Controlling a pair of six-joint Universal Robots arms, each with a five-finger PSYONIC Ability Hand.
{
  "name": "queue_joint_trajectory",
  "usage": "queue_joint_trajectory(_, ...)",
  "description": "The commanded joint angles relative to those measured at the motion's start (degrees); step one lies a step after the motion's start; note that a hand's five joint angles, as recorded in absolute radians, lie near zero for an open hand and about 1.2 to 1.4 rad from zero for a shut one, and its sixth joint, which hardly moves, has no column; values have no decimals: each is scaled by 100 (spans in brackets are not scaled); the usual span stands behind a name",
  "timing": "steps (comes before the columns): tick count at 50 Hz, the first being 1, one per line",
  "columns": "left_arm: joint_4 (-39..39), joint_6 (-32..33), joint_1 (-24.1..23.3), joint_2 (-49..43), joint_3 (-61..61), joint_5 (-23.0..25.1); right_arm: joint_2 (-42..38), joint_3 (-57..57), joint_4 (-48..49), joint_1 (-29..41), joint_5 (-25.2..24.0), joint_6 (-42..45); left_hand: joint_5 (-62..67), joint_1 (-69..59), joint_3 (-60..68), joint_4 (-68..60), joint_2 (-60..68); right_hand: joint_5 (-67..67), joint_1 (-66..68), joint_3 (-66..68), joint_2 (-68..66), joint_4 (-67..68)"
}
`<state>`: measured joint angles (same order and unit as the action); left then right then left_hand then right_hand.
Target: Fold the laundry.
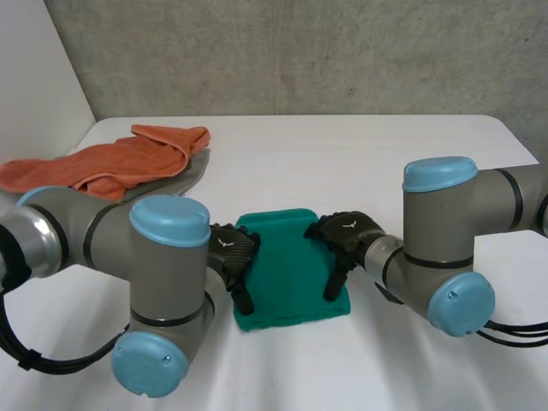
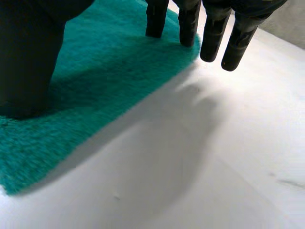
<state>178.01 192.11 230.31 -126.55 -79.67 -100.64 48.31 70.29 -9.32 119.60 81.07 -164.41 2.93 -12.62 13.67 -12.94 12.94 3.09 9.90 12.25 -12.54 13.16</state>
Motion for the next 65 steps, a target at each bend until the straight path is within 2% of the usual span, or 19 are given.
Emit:
queue_joint_trajectory(1, 41, -7, 75, 708, 109, 729, 704, 739, 675, -69, 339, 32, -53, 22, -127, 54, -54, -309, 10, -225, 254, -316)
queue_joint_trajectory(6, 50, 2, 233, 1238, 329, 1204, 1732, 1845, 1510, -121, 786, -152, -20, -12, -94, 21, -20, -309, 10, -225, 254, -316)
queue_joint_trajectory(7, 6, 2, 382, 1352, 425, 1483, 1821, 1978, 1564, -165, 822, -205, -20, -12, -94, 20, -20, -309, 10, -225, 254, -316)
queue_joint_trajectory(10, -38, 2, 497, 1397, 531, 1871, 1910, 2443, 1582, -331, 840, -529, 30, -62, -43, -30, 30, -309, 10, -225, 254, -316)
queue_joint_trajectory(11, -90, 2, 523, 1423, 575, 2221, 1919, 2541, 1582, -358, 831, -626, 97, -129, 23, -97, 97, -309, 10, -225, 254, -316)
queue_joint_trajectory(15, -414, -33, 629, 1633, 689, 3109, 1910, 2928, 1582, -429, 744, -1092, 81, -113, 7, -81, 81, -309, 10, -225, 254, -316)
queue_joint_trajectory(19, -687, -33, 769, 1757, 777, 3664, 1892, 3175, 1599, -455, 366, -1540, -3, -29, -76, 3, -3, -309, 10, -225, 254, -316)
queue_joint_trajectory(21, -750, -42, 805, 1766, 795, 3788, 1875, 3219, 1634, -455, 182, -1716, -3, -29, -77, 4, -3, -309, 10, -225, 254, -316)
queue_joint_trajectory(26, -767, -33, 787, 1757, 874, 3859, 1665, 3211, 1705, -412, -197, -2138, 14, -45, -60, -13, 14, -309, 10, -225, 254, -316)
queue_joint_trajectory(36, -759, -42, 743, 1740, 927, 3833, 1312, 3008, 2215, -350, -188, -2244, 14, -45, -60, -13, 14, 103, 422, 186, -158, 96)
queue_joint_trajectory(55, -750, -25, 735, 1687, 874, 3833, 680, 2332, 2232, -42, -171, -2437, 48, -79, -26, -47, 47, 1128, 1447, 1211, -1183, 1121)
queue_joint_trajectory(58, -750, -25, 735, 1696, 856, 3842, 618, 2244, 2241, -33, -162, -2455, 48, -79, -26, -47, 47, 2002, 2320, 2085, -2056, 1995)
queue_joint_trajectory(62, -750, -16, 743, 1687, 848, 3842, 530, 2103, 2294, -16, -118, -2455, 48, -79, -26, -47, 47, 4773, 5092, 4856, -4828, 4766)
queue_joint_trajectory(63, -750, -16, 743, 1687, 848, 3842, 513, 2051, 2390, -25, -40, -2455, 48, -79, -26, -47, 47, 6262, 6581, 6345, -6317, 6255)
queue_joint_trajectory(65, -750, -16, 743, 1687, 848, 3842, 521, 1998, 2487, -33, 84, -2447, 48, -79, -26, -47, 47, 6691, 7010, 6774, -6746, 6684)
